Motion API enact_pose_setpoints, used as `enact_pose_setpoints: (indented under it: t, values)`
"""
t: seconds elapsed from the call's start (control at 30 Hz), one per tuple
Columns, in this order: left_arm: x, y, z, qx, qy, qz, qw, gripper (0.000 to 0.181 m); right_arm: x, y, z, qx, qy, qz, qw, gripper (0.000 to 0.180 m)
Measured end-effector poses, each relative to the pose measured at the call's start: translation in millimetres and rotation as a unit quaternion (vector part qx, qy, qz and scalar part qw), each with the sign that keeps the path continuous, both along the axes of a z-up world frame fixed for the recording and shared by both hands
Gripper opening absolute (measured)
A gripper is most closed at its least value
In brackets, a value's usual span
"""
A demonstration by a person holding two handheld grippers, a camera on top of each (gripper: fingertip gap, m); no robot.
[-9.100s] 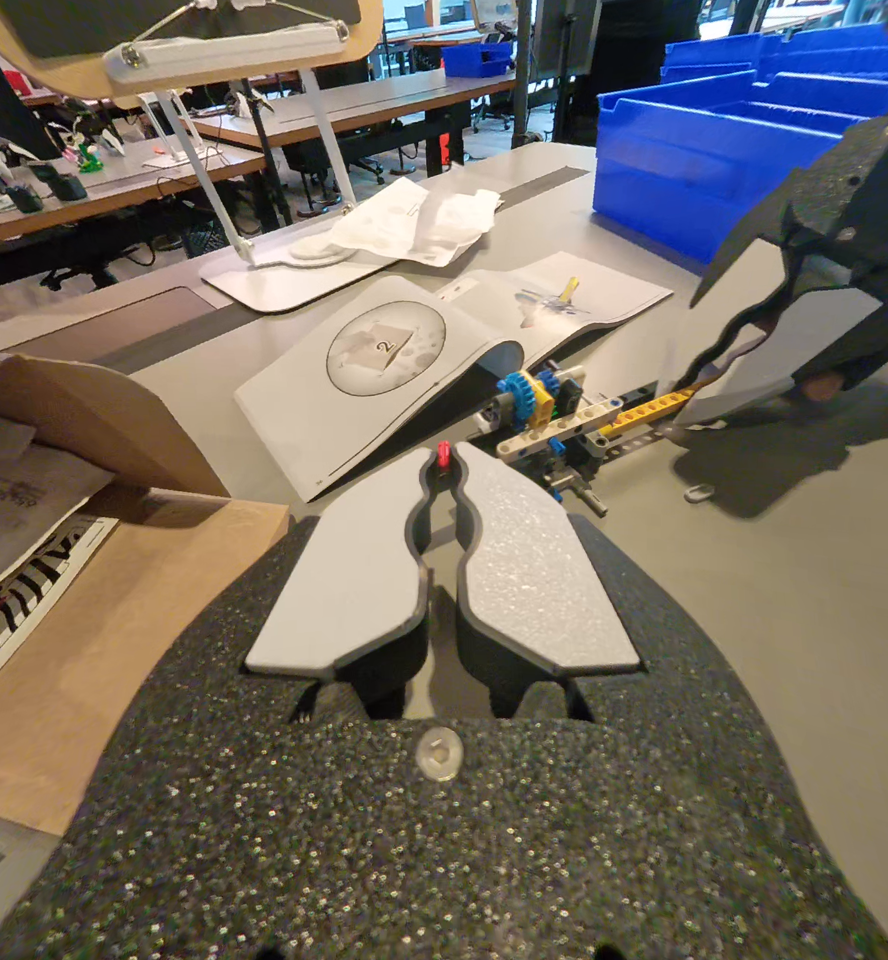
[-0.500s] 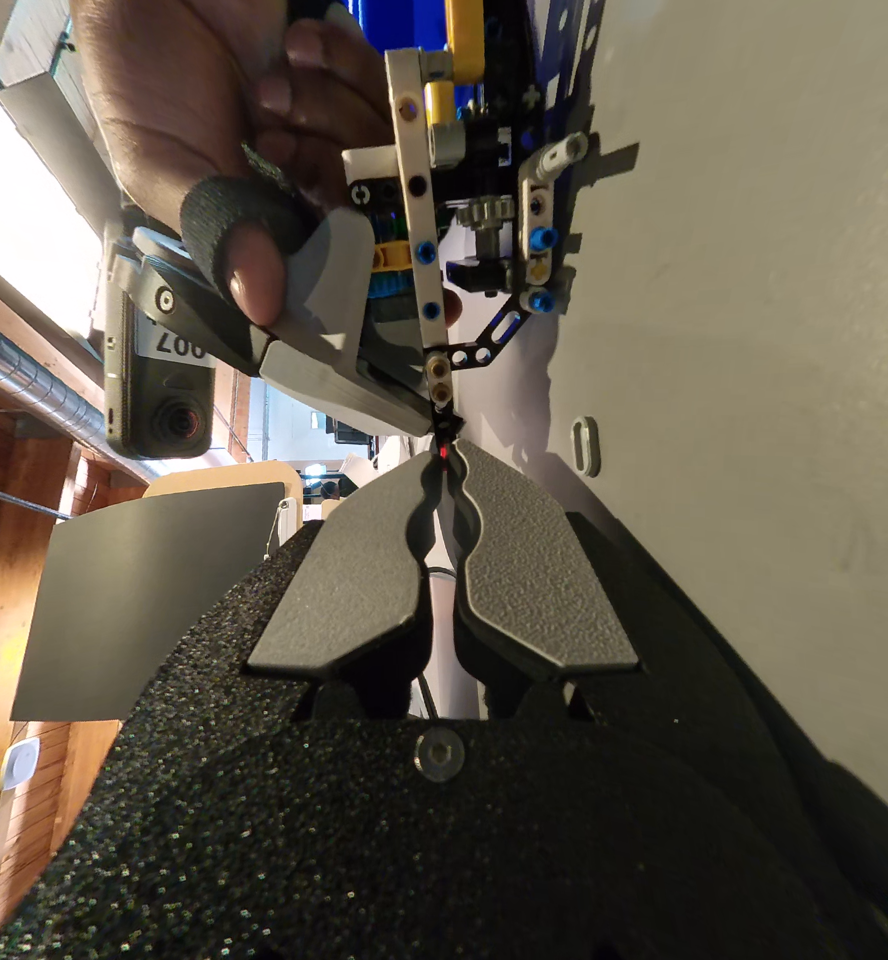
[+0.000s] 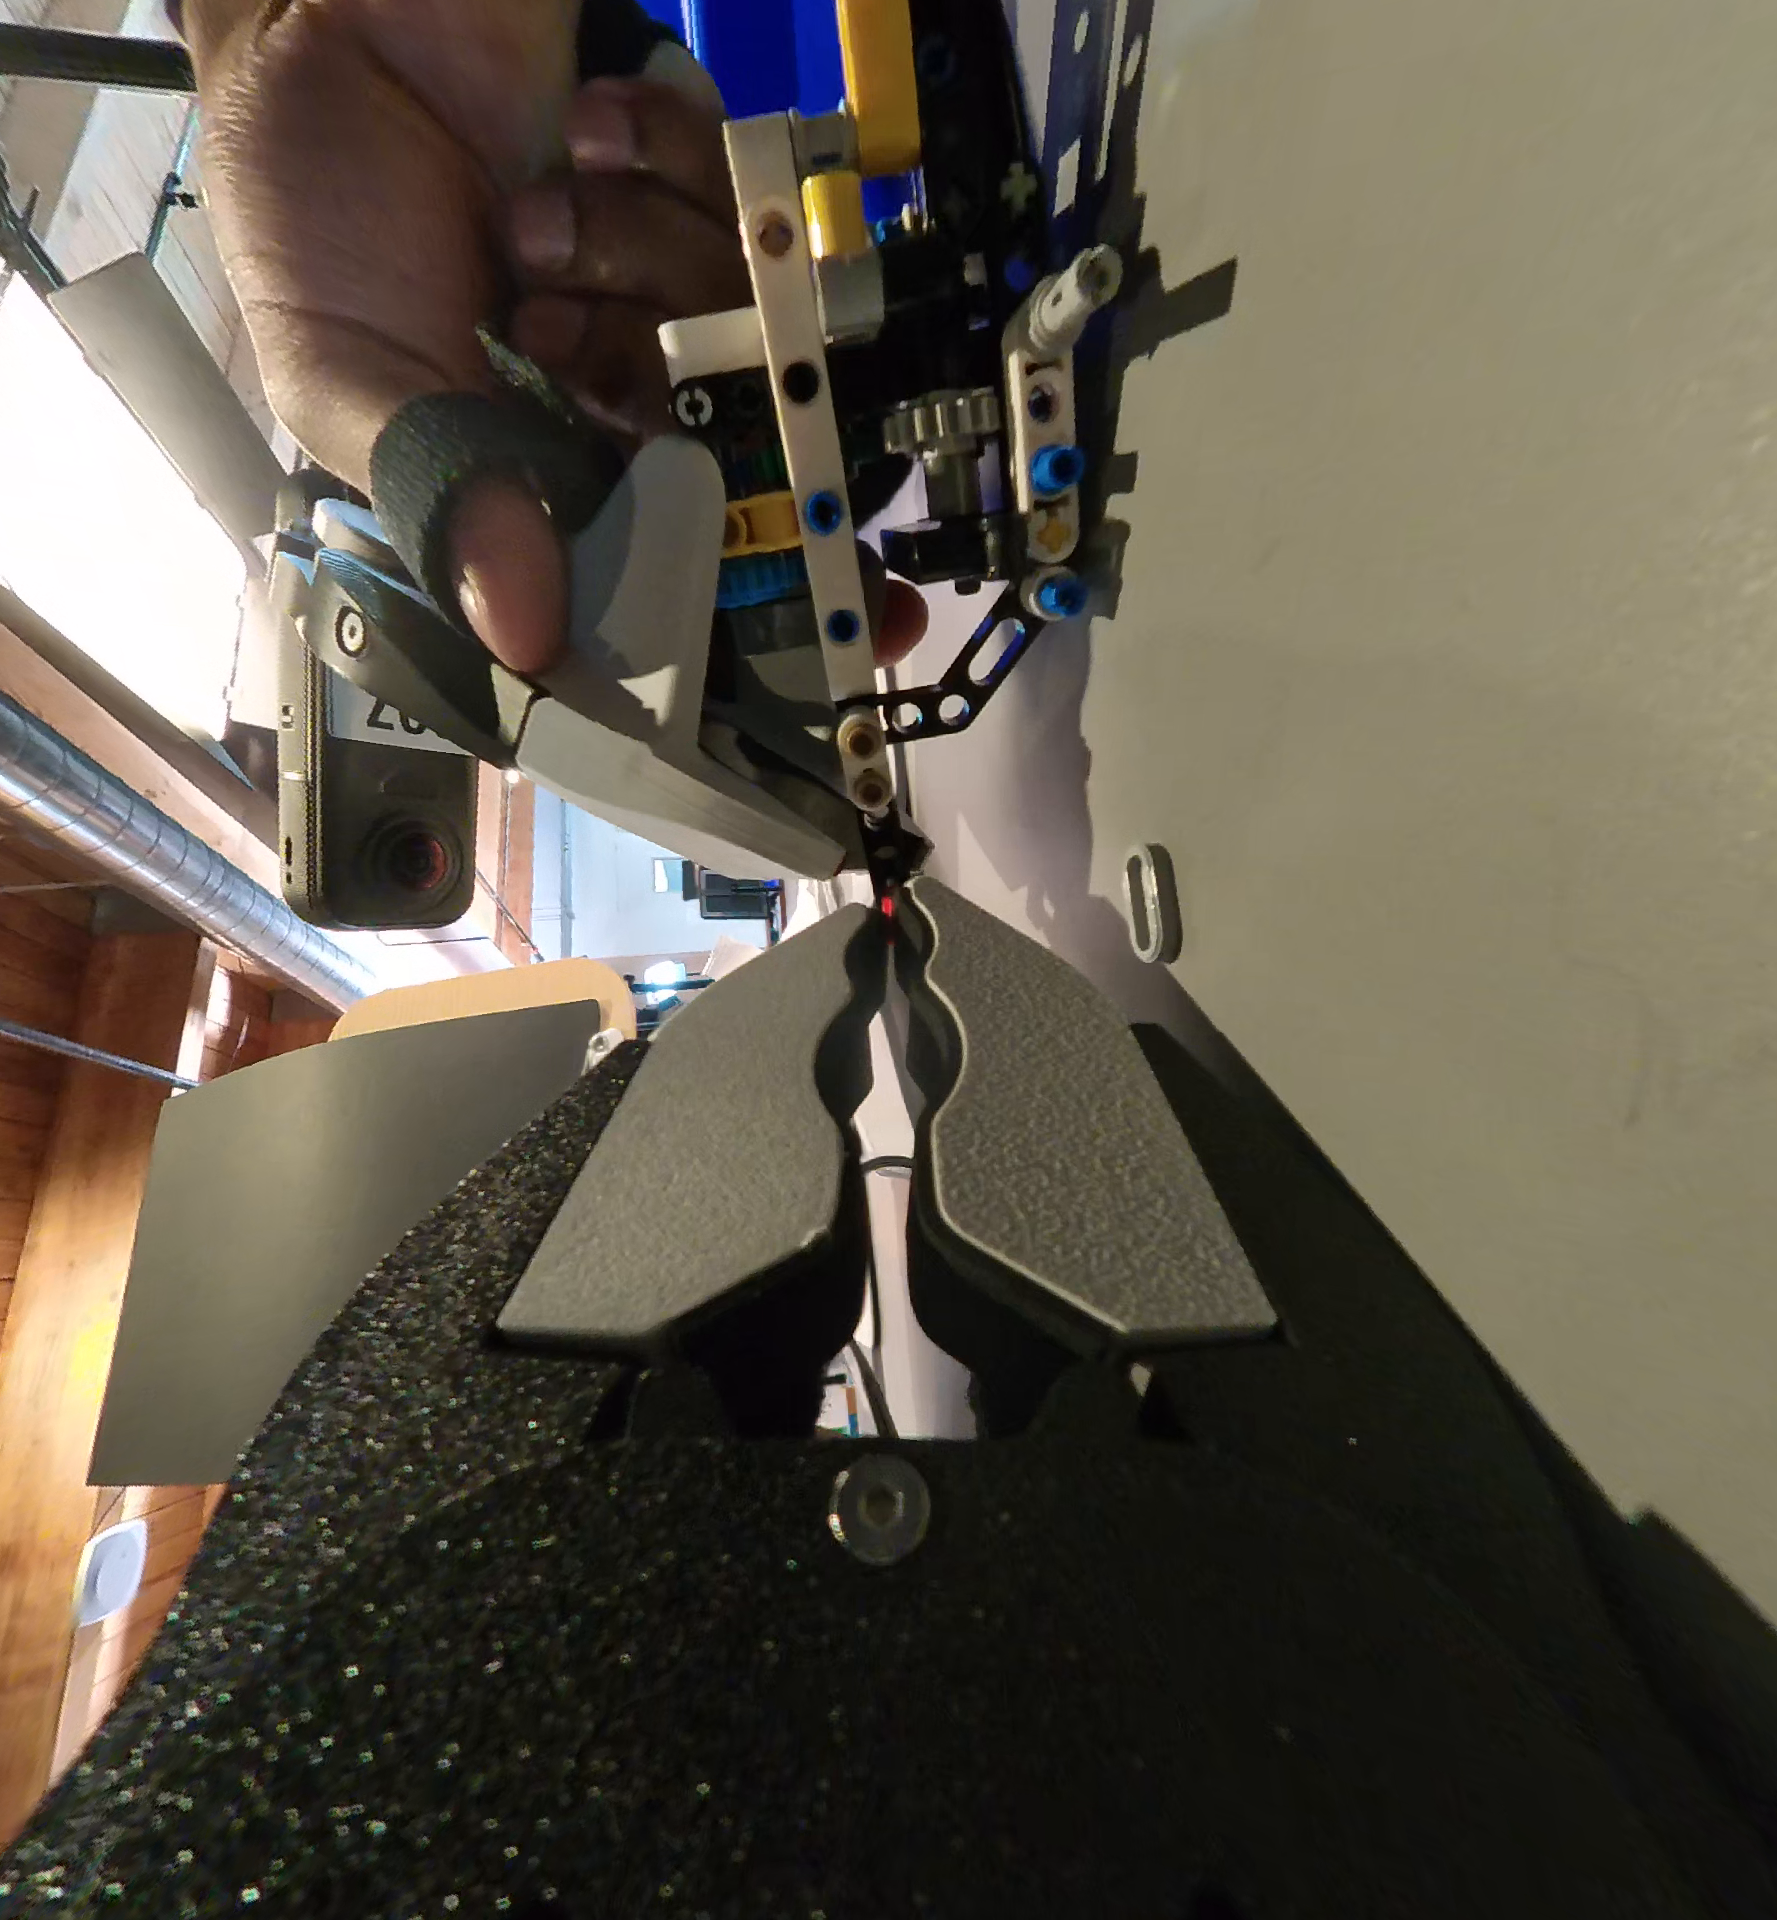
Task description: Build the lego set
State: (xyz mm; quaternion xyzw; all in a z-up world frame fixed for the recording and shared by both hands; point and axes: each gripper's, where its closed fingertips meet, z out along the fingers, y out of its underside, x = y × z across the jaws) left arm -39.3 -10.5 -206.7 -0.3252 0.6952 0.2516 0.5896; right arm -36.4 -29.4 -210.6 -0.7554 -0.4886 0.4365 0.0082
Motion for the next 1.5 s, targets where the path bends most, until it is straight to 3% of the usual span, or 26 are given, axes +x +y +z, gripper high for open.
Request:
enact_pose_setpoints:
  t: [0.5,0.63,0.83,1.27,1.43,1.5]
  values:
    - [3.8,-3.0,-0.6,0.004,0.005,-0.022,1.0,0.0,-0.6,-7.6,1.3,-0.022,0.008,0.009,1.0,0.024]
    - [3.6,-1.2,0.9,0.013,0.004,-0.015,1.0,0.0,-2.1,-1.7,-1.3,0.023,-0.004,0.004,1.0,0.018]
    - [1.8,0.0,5.1,0.0,-0.026,-0.008,1.0,0.0,-2.8,2.1,1.9,0.019,0.015,-0.007,1.0,0.017]
    - [-14.8,2.3,17.8,-0.165,-0.17,0.032,0.971,0.028,-7.2,7.9,11.5,-0.003,0.08,-0.056,0.995,0.016]
    - [-25.6,3.1,18.1,-0.261,-0.23,0.07,0.935,0.025,-3.5,14.9,12.6,0.01,0.089,-0.077,0.993,0.016]
    - [-25.3,1.0,18.0,-0.326,-0.265,0.088,0.903,0.025,-1.3,19.0,12.4,0.028,0.084,-0.081,0.993,0.016]
